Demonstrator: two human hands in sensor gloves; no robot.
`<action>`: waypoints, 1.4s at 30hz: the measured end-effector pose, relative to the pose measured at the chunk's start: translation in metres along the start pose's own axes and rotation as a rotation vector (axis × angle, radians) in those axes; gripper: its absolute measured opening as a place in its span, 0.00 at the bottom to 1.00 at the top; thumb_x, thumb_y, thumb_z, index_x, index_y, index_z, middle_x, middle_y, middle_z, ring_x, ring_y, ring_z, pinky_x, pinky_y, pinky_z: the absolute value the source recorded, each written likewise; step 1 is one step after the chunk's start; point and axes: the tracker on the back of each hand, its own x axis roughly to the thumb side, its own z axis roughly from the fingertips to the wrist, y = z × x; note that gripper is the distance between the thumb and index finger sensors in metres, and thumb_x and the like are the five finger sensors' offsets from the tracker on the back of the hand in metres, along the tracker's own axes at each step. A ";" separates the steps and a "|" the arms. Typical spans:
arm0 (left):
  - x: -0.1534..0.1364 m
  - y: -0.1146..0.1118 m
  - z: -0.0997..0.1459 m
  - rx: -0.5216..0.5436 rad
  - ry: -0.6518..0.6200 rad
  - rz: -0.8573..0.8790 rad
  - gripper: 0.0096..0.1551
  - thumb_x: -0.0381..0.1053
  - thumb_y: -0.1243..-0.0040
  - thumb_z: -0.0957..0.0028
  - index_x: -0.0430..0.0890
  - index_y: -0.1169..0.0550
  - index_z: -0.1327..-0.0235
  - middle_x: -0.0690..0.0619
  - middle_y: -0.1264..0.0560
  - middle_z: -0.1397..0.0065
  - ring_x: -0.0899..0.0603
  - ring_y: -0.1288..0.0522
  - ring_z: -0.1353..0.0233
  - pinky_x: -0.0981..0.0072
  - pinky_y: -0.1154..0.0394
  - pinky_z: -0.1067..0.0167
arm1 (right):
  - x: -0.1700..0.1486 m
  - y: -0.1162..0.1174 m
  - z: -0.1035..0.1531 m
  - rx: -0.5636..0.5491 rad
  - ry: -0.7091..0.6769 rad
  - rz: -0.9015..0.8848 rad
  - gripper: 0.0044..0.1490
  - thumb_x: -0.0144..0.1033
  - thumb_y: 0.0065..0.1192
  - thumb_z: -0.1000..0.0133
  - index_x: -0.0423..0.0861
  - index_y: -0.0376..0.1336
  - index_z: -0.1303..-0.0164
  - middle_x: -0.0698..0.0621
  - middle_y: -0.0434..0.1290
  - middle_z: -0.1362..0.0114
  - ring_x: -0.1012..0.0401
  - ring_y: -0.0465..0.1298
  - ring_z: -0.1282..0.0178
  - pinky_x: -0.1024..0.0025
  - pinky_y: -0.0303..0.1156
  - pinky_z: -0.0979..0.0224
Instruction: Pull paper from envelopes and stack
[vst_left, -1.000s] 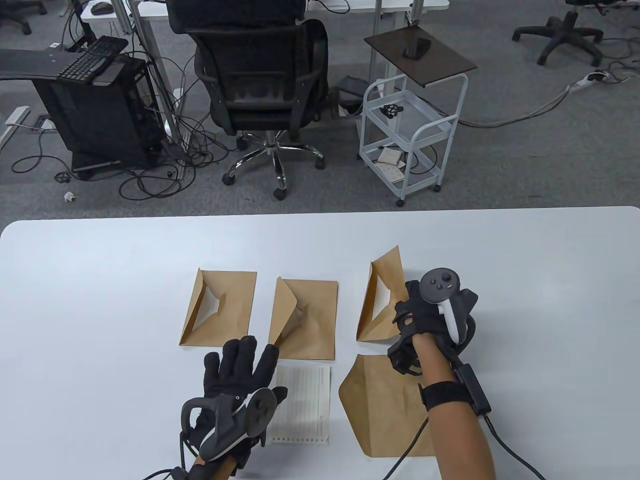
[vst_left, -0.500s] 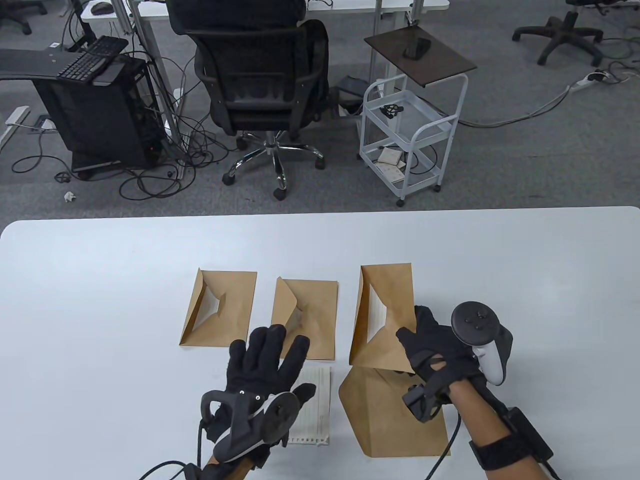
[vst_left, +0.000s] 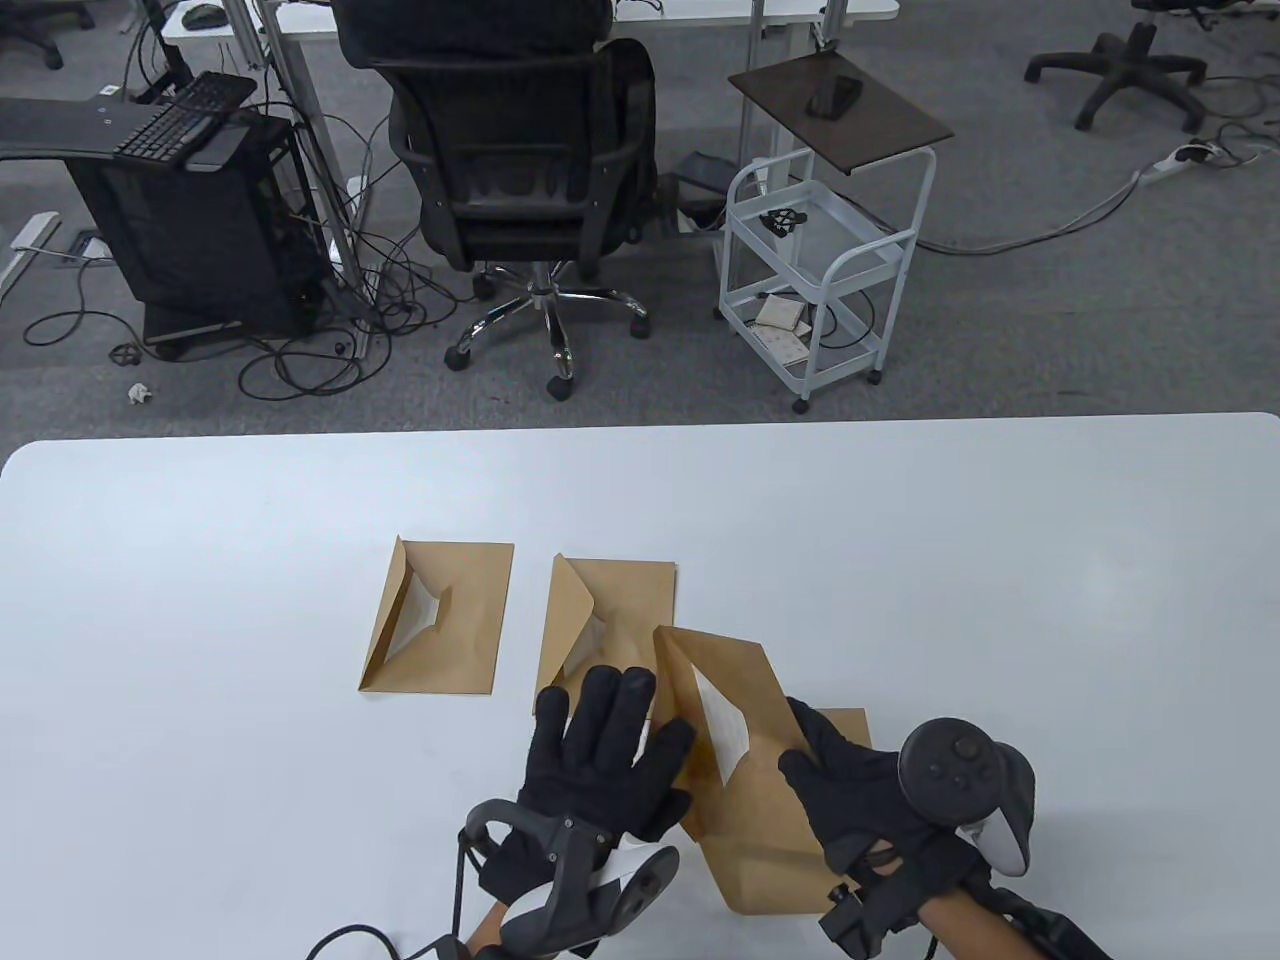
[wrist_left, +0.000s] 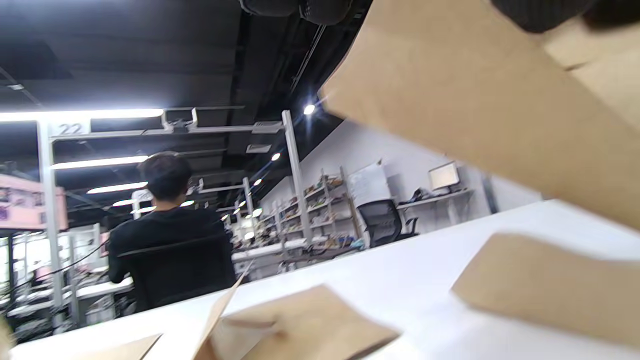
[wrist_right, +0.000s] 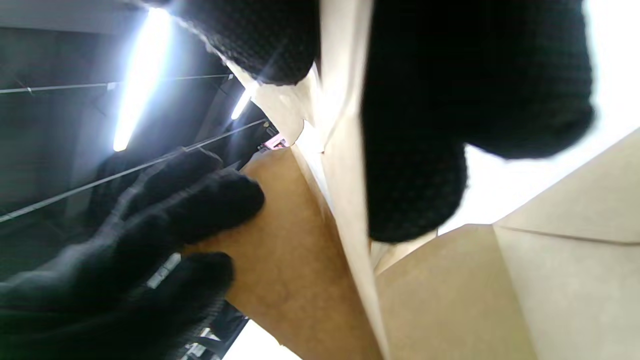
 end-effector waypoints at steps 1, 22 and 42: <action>-0.003 -0.004 0.001 -0.015 0.012 -0.004 0.34 0.67 0.47 0.49 0.65 0.31 0.25 0.45 0.54 0.12 0.32 0.54 0.12 0.29 0.62 0.22 | -0.002 0.001 0.000 0.013 -0.003 -0.015 0.29 0.33 0.61 0.44 0.50 0.63 0.30 0.39 0.82 0.46 0.55 0.90 0.69 0.62 0.86 0.63; -0.018 -0.024 0.009 -0.197 0.112 0.483 0.43 0.66 0.46 0.49 0.54 0.40 0.19 0.44 0.50 0.13 0.31 0.49 0.14 0.31 0.56 0.22 | -0.035 0.018 0.003 0.193 0.097 -0.634 0.30 0.41 0.57 0.42 0.47 0.62 0.29 0.37 0.76 0.36 0.47 0.85 0.47 0.52 0.81 0.46; -0.029 -0.045 0.011 -0.302 0.307 1.465 0.26 0.57 0.37 0.49 0.51 0.23 0.38 0.44 0.39 0.19 0.32 0.37 0.19 0.30 0.48 0.25 | -0.021 0.047 0.002 0.447 -0.026 -0.694 0.28 0.43 0.56 0.41 0.54 0.63 0.29 0.44 0.75 0.31 0.44 0.81 0.38 0.48 0.76 0.39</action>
